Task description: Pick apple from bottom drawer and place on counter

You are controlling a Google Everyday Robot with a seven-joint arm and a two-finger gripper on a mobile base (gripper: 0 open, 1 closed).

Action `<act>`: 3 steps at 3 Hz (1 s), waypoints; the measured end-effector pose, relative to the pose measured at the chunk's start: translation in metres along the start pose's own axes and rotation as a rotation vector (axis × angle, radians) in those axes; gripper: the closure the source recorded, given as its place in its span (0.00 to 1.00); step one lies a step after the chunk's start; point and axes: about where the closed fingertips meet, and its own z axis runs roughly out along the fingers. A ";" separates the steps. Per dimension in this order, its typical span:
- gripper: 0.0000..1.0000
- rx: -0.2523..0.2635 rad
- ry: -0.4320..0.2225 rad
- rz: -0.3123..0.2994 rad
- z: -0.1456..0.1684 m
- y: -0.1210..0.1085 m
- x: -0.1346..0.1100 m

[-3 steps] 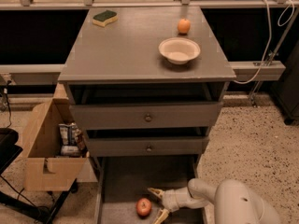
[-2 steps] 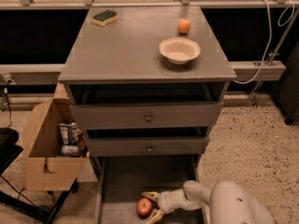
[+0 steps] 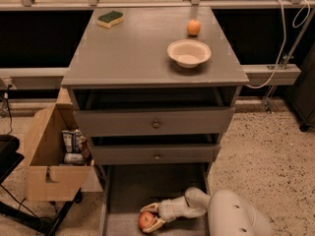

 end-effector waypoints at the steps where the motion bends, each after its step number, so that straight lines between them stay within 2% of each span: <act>1: 0.85 0.000 0.007 0.000 -0.001 -0.002 0.000; 2: 1.00 0.000 0.007 0.000 -0.001 -0.002 0.000; 3: 1.00 0.004 0.011 0.012 -0.010 0.006 -0.018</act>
Offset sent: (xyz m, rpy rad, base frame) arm -0.0662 -0.0529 0.2353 -0.1036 0.1381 -0.0276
